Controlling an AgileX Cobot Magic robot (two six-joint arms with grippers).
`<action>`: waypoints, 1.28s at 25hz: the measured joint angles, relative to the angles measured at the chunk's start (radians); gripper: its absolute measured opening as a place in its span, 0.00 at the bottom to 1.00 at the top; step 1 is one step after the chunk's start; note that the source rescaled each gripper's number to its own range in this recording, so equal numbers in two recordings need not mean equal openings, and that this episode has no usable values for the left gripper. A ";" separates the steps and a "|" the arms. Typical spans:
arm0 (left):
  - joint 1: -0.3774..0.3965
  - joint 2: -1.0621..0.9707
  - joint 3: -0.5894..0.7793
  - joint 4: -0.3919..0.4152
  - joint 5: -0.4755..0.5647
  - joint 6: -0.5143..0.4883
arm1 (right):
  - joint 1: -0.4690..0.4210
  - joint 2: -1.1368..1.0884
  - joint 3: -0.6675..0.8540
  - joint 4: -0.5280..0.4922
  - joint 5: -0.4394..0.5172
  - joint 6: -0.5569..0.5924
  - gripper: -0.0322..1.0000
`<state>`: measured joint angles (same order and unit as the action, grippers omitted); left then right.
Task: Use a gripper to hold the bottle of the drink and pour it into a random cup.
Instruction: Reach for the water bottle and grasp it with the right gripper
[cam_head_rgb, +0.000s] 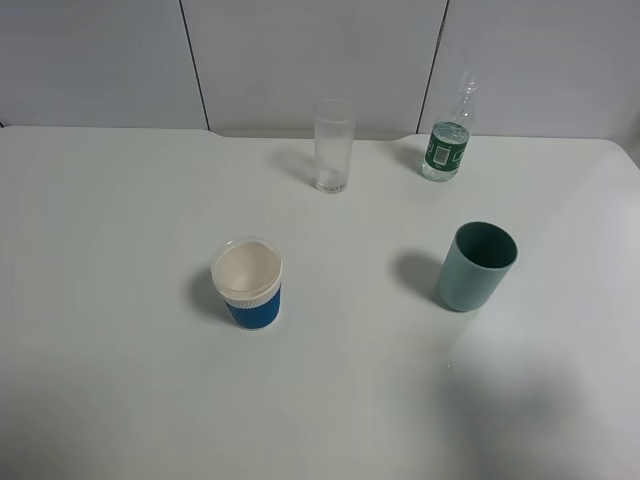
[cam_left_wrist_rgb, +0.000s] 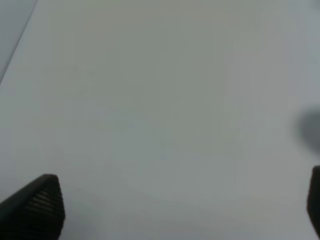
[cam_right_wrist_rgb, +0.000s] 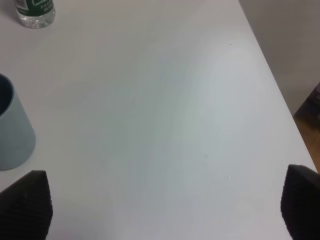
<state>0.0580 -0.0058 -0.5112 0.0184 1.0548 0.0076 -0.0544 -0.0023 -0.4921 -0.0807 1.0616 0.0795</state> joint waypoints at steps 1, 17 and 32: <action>0.000 0.000 0.000 0.000 0.000 0.000 | 0.000 0.000 0.000 0.000 0.000 0.000 1.00; 0.000 0.000 0.000 0.000 0.000 0.000 | 0.000 0.000 0.000 0.000 0.000 0.000 1.00; 0.000 0.000 0.000 0.000 0.000 0.000 | 0.000 0.000 0.000 0.000 0.000 0.000 1.00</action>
<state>0.0580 -0.0058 -0.5112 0.0184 1.0548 0.0076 -0.0544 -0.0023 -0.4921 -0.0807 1.0616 0.0795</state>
